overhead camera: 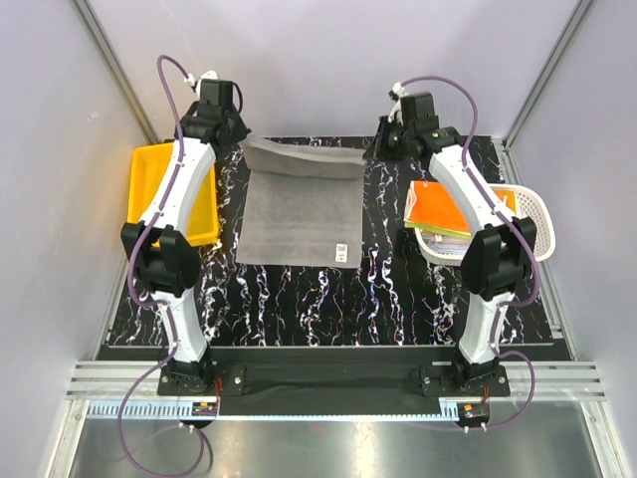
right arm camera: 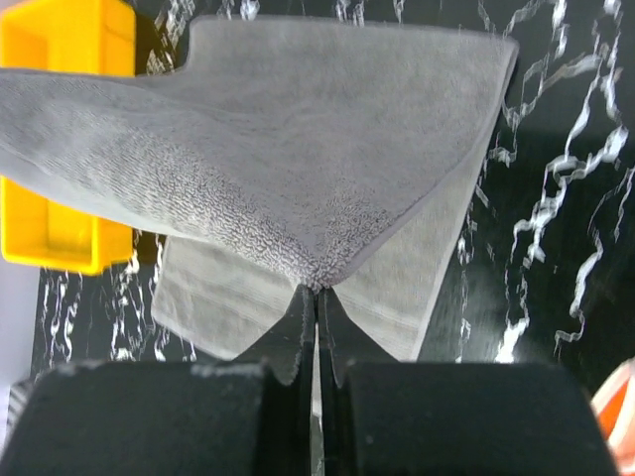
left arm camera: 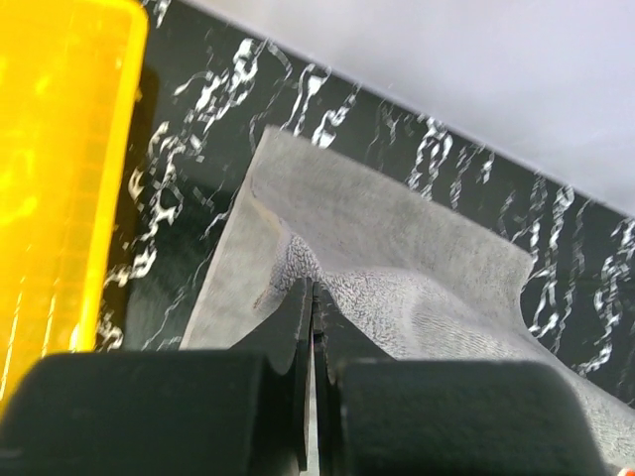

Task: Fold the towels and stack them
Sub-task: Fold the towel

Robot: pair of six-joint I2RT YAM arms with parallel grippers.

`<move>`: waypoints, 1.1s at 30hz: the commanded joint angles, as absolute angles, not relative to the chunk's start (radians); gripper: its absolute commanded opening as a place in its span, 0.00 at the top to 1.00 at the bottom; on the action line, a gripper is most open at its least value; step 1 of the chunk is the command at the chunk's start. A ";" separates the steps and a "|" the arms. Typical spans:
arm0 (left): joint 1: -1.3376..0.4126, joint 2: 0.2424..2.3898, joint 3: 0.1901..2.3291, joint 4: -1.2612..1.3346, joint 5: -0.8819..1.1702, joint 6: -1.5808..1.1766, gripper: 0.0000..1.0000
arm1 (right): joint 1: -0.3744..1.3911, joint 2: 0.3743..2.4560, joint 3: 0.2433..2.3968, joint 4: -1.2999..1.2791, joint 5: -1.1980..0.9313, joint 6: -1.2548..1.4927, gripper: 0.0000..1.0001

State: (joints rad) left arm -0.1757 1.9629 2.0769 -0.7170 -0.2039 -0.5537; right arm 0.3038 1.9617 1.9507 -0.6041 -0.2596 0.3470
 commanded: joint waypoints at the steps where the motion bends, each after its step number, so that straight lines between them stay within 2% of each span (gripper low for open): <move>1: -0.172 1.873 2.020 -0.689 -0.235 -0.535 1.00 | 0.308 1.847 1.855 -0.551 -0.299 0.368 1.00; 21: -0.192 1.648 1.367 -0.511 -0.163 -0.607 1.00 | 0.394 1.775 1.347 -0.341 -0.385 0.434 1.00; 27: -0.199 1.638 1.293 -0.497 -0.166 -0.609 1.00 | 0.394 1.792 1.299 -0.324 -0.384 0.446 1.00; 33: -0.199 1.605 1.327 -0.552 -0.178 -0.589 1.00 | 0.396 1.744 1.367 -0.399 -0.342 0.425 1.00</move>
